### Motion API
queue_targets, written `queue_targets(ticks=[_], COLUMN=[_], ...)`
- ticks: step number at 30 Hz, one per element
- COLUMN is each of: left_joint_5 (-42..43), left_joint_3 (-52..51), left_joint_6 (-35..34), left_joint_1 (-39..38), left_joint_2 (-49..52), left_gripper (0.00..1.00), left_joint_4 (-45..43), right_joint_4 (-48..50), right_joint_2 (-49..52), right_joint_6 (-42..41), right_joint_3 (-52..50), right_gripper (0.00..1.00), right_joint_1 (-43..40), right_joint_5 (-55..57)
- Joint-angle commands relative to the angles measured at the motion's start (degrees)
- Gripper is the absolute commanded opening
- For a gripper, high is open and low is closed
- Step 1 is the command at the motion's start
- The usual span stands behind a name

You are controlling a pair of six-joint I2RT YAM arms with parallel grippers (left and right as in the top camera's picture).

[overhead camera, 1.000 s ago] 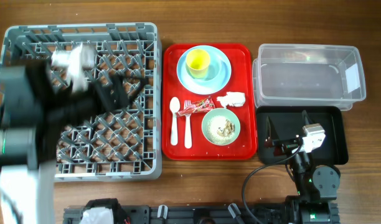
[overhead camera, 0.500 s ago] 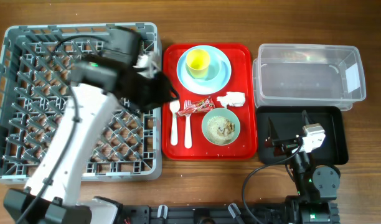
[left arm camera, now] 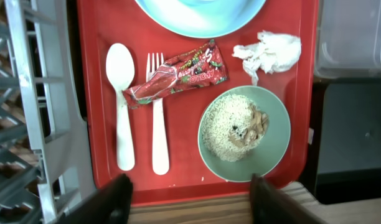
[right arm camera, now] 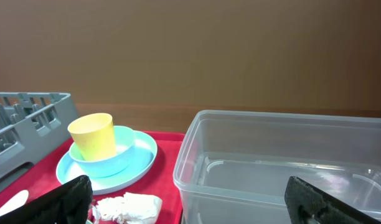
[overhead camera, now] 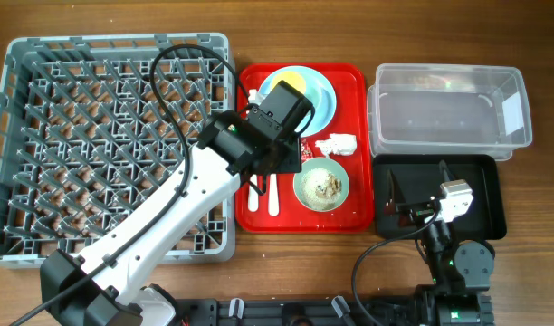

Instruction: Sort waste into correct bins and load items into the dishwasher rack

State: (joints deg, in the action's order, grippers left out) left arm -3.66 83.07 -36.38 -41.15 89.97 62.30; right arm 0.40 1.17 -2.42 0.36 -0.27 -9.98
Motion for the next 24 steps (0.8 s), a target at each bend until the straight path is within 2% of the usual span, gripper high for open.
queue_targets(ticks=[1,8,12,13,16,17,20,24], left_joint_5=[-1.07,1.92,2.10,2.12,2.08,2.10,2.10,2.08], left_joint_3=[-0.57,-0.57,-0.57,-0.57,-0.57,-0.57,-0.57,-0.55], left_joint_6=[-0.55,-0.55,-0.52,-0.52,-0.31,-0.09,-0.07,0.11], left_joint_1=[-0.28,-0.28,-0.26,-0.26,-0.26,-0.07,1.27,5.25], left_joint_2=[0.04,0.07,0.07,0.04,0.04,-0.04,-1.22,-4.33], left_gripper=[0.60,0.59,0.64,0.65,0.58,0.55,0.56,0.59], left_joint_4=[-0.42,0.26,1.07,0.98,1.16,1.42,2.19,3.98], right_joint_4=[1.22,0.02,0.50,0.35,2.82,2.43,-4.74,-19.34], right_joint_2=[-0.15,0.00,0.00,0.00,0.00,0.02,2.16,14.86], right_joint_6=[1.14,0.90,0.55,-0.28,-5.46,-5.55,-6.69,-6.19], right_joint_3=[-0.07,-0.07,-0.07,-0.07,0.59,2.86,12.37,31.04], right_gripper=[1.00,1.00,1.00,1.00,1.00,1.00,1.00,1.00], right_joint_1=[-0.02,-0.02,-0.02,-0.02,-0.02,-0.02,-0.02,-0.02], right_joint_5=[2.95,2.91,2.21,0.46,-7.91,-11.50,-13.00,-14.84])
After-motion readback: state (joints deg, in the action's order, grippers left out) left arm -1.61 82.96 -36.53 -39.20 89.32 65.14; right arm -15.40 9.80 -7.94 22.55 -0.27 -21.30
